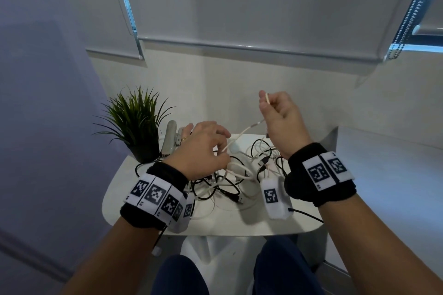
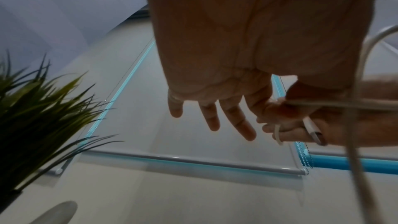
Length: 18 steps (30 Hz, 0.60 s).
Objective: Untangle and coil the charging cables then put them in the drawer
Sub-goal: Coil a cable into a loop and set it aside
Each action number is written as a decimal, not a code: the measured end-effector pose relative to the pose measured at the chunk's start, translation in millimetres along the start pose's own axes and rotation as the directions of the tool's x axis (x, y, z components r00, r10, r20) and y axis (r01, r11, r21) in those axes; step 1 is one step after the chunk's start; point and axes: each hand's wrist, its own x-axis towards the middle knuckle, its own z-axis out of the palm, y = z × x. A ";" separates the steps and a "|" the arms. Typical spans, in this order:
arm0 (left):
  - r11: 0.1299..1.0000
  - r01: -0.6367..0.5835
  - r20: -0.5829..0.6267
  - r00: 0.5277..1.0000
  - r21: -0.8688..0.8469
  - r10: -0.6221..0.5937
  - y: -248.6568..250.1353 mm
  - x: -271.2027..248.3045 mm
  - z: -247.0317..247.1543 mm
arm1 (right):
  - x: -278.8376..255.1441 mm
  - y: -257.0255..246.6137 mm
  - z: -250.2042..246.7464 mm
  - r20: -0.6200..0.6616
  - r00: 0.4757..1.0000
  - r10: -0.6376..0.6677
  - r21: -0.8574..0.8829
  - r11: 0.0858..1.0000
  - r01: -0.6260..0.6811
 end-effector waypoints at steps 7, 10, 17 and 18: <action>0.998 0.048 -0.206 0.977 -0.037 -0.055 3.5 2.3 -21.5 | -5.1 7.3 5.7 0.286 0.957 -0.050 -0.519 0.831 0.199; 0.995 -0.010 -0.283 0.959 -0.095 -0.017 4.1 4.0 -32.0 | -7.8 2.1 5.8 0.350 0.937 -0.019 -0.539 0.814 0.217; 0.951 -0.070 -0.314 0.949 -0.301 -0.029 2.9 7.0 -35.9 | -11.2 -5.8 7.3 0.341 0.940 -0.019 -0.387 0.908 0.159; 0.945 -0.056 -0.239 0.971 -0.323 -0.025 1.5 6.2 -34.1 | -9.2 -5.0 5.9 0.300 0.954 -0.020 -0.362 0.923 0.133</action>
